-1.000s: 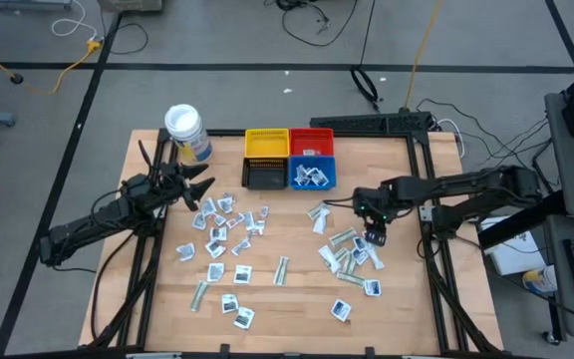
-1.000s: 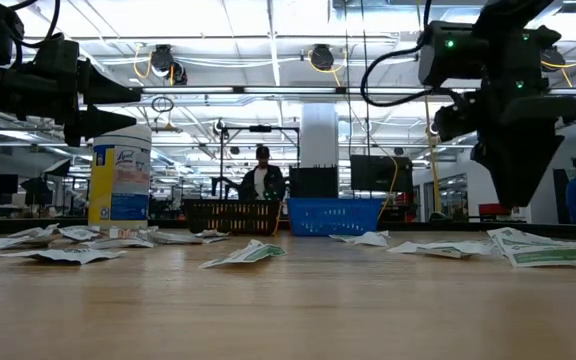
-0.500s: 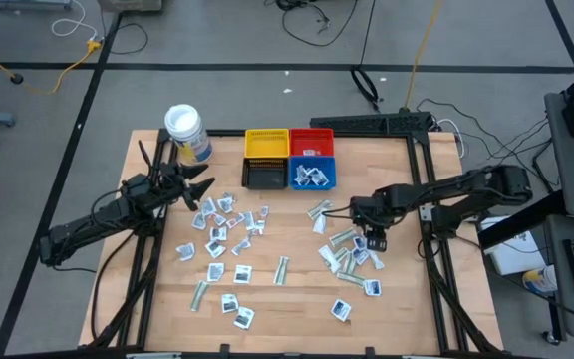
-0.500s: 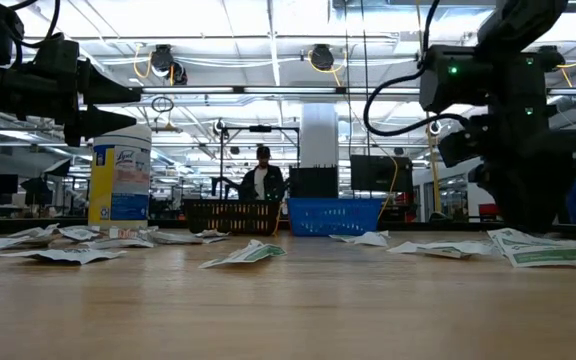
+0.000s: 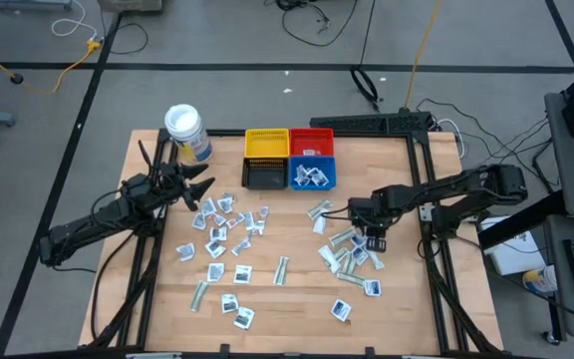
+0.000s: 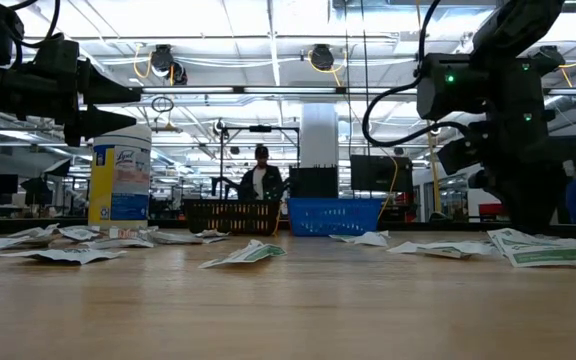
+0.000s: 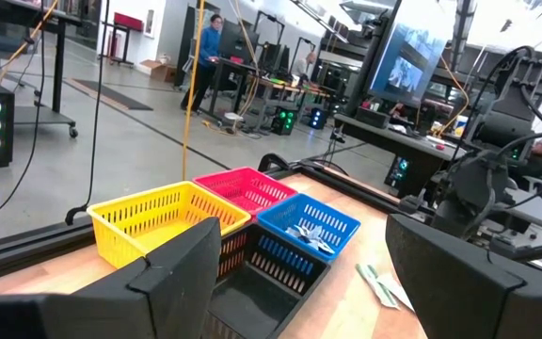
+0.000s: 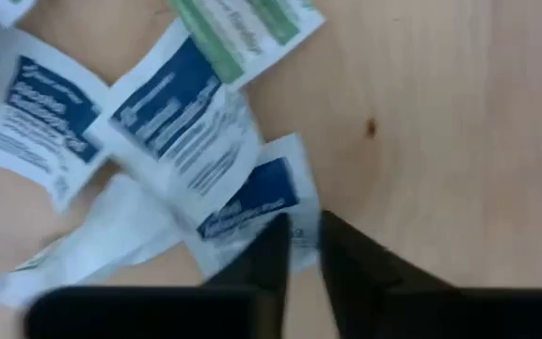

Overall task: Pick & Place First Aid Supplies
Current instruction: Put the blue alcohol pad into the blue basket

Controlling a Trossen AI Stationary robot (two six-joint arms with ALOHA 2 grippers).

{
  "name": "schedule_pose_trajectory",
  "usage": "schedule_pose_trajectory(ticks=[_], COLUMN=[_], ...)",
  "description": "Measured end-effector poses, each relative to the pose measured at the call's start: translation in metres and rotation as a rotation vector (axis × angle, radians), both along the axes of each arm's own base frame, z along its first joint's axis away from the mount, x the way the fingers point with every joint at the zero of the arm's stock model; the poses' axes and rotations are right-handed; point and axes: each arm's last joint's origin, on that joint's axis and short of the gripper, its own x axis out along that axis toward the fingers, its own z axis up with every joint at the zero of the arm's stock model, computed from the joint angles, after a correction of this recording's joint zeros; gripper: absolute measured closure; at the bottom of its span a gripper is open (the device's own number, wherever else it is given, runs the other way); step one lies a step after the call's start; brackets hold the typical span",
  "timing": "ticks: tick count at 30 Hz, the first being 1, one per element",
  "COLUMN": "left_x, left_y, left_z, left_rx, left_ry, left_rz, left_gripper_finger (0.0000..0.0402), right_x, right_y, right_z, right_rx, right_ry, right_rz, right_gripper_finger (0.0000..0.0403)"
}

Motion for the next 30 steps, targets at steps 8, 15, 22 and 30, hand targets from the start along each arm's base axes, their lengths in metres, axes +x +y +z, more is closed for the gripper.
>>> schedule_pose_trajectory(ticks=[8, 15, 22, 30], left_x=[0.0, 0.0, 0.0, 0.0], left_y=[0.0, 0.0, 0.0, 0.0], left_z=[0.0, 0.0, 0.0, 0.0], left_rx=[0.0, 0.0, 0.0, 0.0], left_ry=[0.0, 0.0, 0.0, 0.0], left_rz=[0.0, 0.0, 0.0, 0.0], left_gripper_finger=[0.0096, 0.0096, 0.0096, 0.0096], right_x=[0.002, 0.002, 0.0, -0.011], right_y=[-0.002, -0.002, -0.003, -0.009], right_z=[0.0, 0.0, 0.02, 0.039], right_rx=[-0.003, -0.023, -0.029, -0.027], right_ry=[-0.019, -0.021, -0.054, -0.019], right_rz=[-0.015, -0.019, -0.033, -0.084], right_gripper_finger=[0.04, 0.0402, 0.0402, 0.0402])
